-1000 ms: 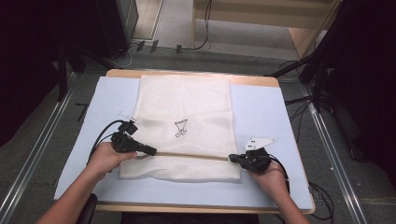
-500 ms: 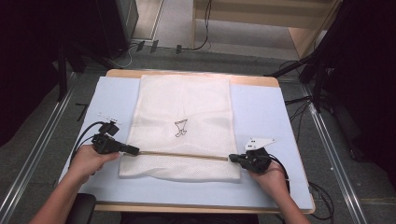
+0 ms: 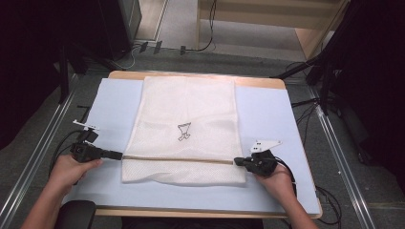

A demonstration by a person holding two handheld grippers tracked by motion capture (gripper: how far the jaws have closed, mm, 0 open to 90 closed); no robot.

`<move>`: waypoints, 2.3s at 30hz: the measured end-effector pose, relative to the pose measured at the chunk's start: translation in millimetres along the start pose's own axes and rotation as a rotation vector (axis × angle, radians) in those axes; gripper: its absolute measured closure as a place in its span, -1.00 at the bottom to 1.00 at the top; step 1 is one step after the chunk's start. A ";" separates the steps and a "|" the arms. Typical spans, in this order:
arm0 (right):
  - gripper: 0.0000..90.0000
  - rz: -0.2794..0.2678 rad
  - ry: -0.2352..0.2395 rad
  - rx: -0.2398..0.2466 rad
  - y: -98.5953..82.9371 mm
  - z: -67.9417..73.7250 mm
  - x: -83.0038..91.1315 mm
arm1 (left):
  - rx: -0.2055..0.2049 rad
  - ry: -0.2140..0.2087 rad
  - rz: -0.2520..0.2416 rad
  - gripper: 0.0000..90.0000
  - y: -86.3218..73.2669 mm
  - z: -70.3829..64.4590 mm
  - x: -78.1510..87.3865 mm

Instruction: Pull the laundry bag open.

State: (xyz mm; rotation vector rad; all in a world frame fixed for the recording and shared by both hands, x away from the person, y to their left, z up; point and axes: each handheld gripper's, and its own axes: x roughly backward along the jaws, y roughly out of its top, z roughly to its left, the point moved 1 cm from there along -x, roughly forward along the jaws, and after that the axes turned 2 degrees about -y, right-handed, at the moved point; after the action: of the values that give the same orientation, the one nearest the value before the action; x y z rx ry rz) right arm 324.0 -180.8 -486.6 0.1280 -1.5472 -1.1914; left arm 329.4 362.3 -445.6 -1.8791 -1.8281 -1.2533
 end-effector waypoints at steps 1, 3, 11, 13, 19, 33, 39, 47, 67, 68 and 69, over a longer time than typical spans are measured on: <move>1.00 0.000 0.002 -0.002 0.1 -0.2 -0.1 | -0.004 0.007 -0.005 0.98 0.5 -0.8 1.1; 1.00 0.002 0.003 -0.004 0.4 -0.3 -0.1 | -0.005 0.010 -0.009 0.98 1.0 -1.9 0.6; 1.00 0.026 0.006 -0.002 3.1 -1.3 1.5 | -0.015 -0.011 -0.001 0.97 -1.6 -3.8 0.7; 1.00 0.027 0.002 0.003 3.6 -1.7 1.6 | -0.017 -0.006 -0.002 0.97 -2.4 -4.6 0.1; 1.00 0.030 -0.001 -0.011 4.3 -4.4 2.6 | -0.033 -0.016 0.000 0.96 -7.6 -6.2 1.0; 0.58 -0.052 -0.005 -0.035 23.8 -1.6 18.5 | -0.204 0.116 -0.167 0.22 1.2 -27.6 8.4; 0.16 -0.081 -0.045 -0.079 30.7 -3.8 22.9 | -0.241 0.167 -0.273 -0.06 15.5 -32.8 6.3; -0.16 -0.098 -0.104 -0.100 29.9 -13.1 24.6 | -0.287 0.216 -0.334 -0.19 32.2 -36.1 -4.5; -0.28 -0.152 -0.182 -0.205 12.6 -47.7 34.6 | -0.291 0.306 -0.335 -0.22 31.2 -18.8 -11.1; -0.28 -0.152 -0.182 -0.205 12.6 -47.7 34.6 | -0.291 0.306 -0.335 -0.22 31.2 -18.8 -11.1; -0.29 -0.157 -0.184 -0.217 11.4 -49.0 34.8 | -0.289 0.309 -0.330 -0.22 30.1 -18.0 -10.9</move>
State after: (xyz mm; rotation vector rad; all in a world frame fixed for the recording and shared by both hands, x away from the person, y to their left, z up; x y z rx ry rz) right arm 355.2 -226.9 -461.3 -0.0044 -1.5762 -1.5222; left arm 350.9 336.5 -430.7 -1.4292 -1.9162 -1.8890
